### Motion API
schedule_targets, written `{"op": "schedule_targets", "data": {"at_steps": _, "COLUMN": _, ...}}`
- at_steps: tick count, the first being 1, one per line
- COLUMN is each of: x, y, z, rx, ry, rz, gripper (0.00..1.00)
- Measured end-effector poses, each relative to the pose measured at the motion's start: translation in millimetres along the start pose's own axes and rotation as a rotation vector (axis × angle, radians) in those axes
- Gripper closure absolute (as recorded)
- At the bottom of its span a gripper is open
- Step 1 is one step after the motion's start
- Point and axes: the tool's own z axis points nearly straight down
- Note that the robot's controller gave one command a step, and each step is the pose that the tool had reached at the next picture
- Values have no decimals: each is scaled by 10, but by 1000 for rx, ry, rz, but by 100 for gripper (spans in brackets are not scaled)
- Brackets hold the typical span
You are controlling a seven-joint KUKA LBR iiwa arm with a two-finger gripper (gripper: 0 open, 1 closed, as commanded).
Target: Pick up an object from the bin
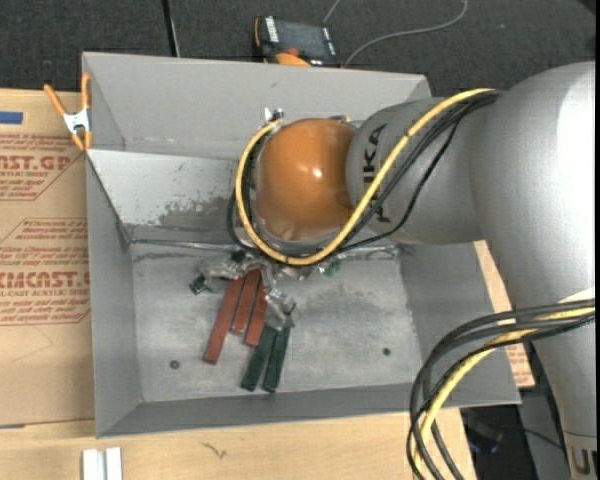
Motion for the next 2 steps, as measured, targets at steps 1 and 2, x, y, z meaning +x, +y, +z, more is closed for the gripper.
{"op": "schedule_targets", "data": {"at_steps": 1, "x": -19, "y": 3, "z": -14, "rx": -1, "ry": 0, "rz": 2, "gripper": 0}}
{"op": "schedule_targets", "data": {"at_steps": 2, "x": -48, "y": -6, "z": -67, "rx": 2, "ry": -5, "rz": 1, "gripper": 100}}
